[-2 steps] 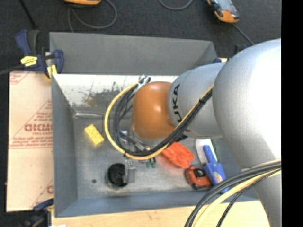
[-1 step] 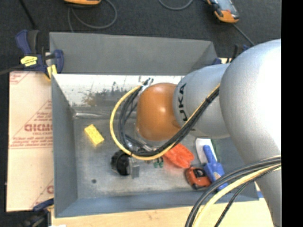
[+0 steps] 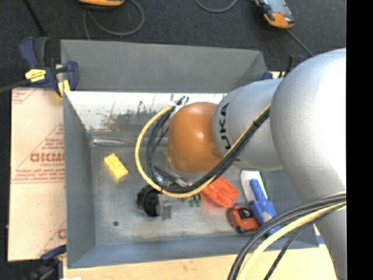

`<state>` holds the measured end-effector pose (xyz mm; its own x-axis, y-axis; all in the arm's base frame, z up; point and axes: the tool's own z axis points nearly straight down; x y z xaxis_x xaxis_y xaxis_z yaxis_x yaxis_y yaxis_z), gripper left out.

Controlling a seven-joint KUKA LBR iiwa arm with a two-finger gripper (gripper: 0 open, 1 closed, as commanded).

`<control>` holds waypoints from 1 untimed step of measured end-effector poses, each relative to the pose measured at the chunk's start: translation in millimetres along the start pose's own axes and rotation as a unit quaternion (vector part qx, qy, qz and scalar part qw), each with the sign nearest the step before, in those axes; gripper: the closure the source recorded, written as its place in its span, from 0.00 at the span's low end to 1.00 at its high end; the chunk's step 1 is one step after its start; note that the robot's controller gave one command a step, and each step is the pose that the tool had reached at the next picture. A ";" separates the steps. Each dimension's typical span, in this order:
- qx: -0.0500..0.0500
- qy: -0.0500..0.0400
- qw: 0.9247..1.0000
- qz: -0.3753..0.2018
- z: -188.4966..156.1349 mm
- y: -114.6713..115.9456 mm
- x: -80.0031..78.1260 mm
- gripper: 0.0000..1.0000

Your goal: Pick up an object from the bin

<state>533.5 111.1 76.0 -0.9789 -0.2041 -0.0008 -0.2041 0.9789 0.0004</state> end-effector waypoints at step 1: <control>0.000 -0.004 1.000 -0.015 -169.9 40.7 39.0 1.00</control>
Offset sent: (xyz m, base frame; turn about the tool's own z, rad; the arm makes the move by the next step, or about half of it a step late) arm 0.0000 0.0000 0.0000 0.0000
